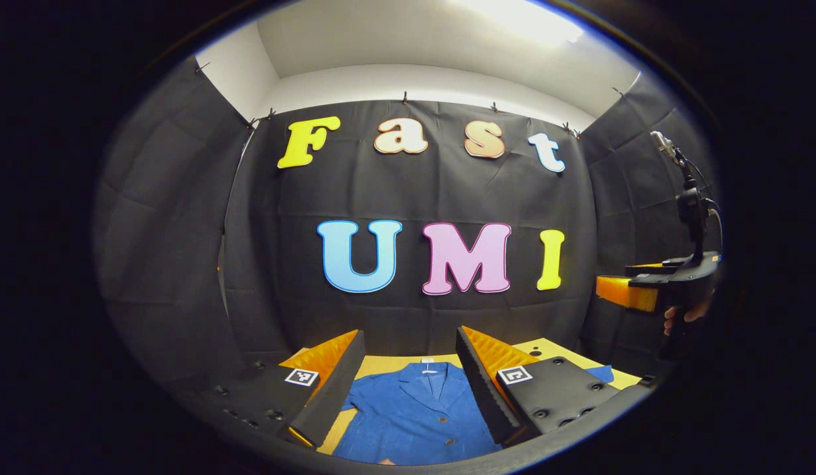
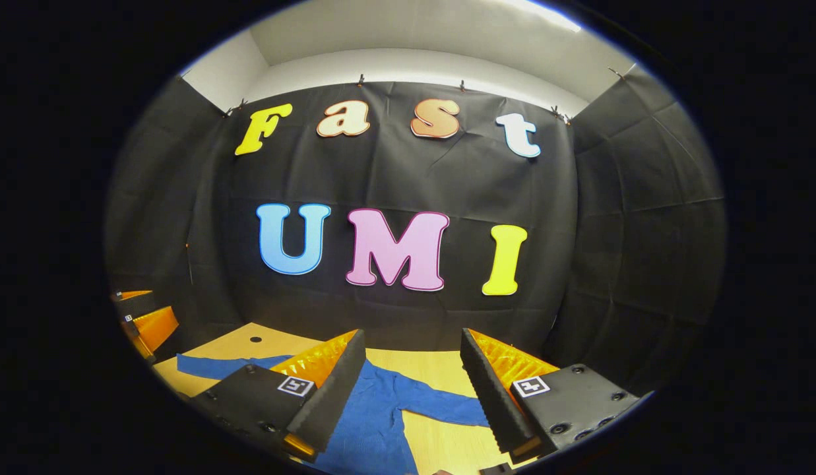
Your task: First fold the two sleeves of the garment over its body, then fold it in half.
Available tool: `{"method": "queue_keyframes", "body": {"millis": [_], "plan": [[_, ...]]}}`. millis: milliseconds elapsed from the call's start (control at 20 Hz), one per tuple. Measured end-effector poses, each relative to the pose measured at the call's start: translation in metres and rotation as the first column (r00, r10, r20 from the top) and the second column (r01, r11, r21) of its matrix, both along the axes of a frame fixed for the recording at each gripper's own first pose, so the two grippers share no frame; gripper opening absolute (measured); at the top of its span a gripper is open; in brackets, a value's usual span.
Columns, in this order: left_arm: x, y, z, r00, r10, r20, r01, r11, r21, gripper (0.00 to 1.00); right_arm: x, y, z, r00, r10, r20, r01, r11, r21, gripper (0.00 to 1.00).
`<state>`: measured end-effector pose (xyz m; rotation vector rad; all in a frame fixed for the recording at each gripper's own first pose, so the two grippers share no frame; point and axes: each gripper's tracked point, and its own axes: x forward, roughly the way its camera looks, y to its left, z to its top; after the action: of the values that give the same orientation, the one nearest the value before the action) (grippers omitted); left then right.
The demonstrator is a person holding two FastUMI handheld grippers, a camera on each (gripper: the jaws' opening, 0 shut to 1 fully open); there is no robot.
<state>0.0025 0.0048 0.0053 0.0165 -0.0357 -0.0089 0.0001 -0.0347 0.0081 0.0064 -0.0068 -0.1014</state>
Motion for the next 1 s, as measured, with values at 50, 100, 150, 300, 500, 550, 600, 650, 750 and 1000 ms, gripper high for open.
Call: {"method": "queue_keyframes", "body": {"millis": [50, 100, 150, 300, 500, 550, 600, 650, 750, 1000], "plan": [[-0.002, 0.001, 0.001, 1.000, 0.003, 0.001, -0.003, 1.000, 0.001, 0.81, 0.000, 0.001, -0.002, 1.000, 0.002, -0.003, -0.002, 1.000, 0.002, 0.88], [-0.002, 0.000, 0.001, 1.000, 0.004, 0.002, -0.004, 1.000, 0.002, 0.81, 0.000, 0.002, -0.003, 1.000, 0.004, -0.004, -0.004, 1.000, 0.005, 0.88], [-0.003, 0.000, 0.001, 1.000, 0.005, 0.003, -0.005, 1.000, 0.004, 0.81, -0.001, 0.002, -0.003, 1.000, 0.005, -0.004, -0.005, 1.000, 0.006, 0.88], [-0.005, 0.001, 0.005, 1.000, 0.006, 0.008, -0.006, 1.000, 0.004, 0.81, -0.003, -0.001, -0.004, 1.000, -0.003, -0.004, 0.003, 1.000, 0.007, 0.93], [-0.005, -0.002, 0.001, 1.000, -0.003, -0.010, 0.002, 1.000, -0.031, 0.81, -0.007, -0.011, -0.008, 1.000, -0.019, -0.007, 0.019, 1.000, 0.004, 0.93], [-0.005, -0.001, 0.003, 1.000, 0.003, -0.007, -0.003, 0.999, -0.032, 0.81, -0.008, -0.014, -0.009, 1.000, -0.025, -0.008, 0.025, 1.000, -0.003, 0.93], [-0.006, -0.001, 0.003, 1.000, 0.006, -0.006, -0.006, 1.000, -0.029, 0.81, -0.009, -0.019, -0.011, 0.999, -0.032, -0.007, 0.032, 0.999, -0.013, 0.88], [-0.005, -0.002, 0.003, 1.000, 0.006, -0.005, -0.006, 1.000, -0.025, 0.81, -0.010, -0.025, -0.013, 0.999, -0.041, -0.008, 0.041, 0.999, -0.023, 0.88], [-0.005, -0.003, 0.003, 1.000, 0.002, 0.000, -0.002, 1.000, -0.020, 0.81, -0.011, -0.034, -0.018, 0.998, -0.054, -0.015, 0.053, 0.998, -0.046, 0.93], [0.004, -0.015, 0.000, 1.000, -0.023, -0.006, 0.023, 0.999, -0.031, 0.81, -0.018, -0.061, -0.027, 0.996, -0.086, -0.017, 0.084, 0.994, -0.075, 0.93]]}}
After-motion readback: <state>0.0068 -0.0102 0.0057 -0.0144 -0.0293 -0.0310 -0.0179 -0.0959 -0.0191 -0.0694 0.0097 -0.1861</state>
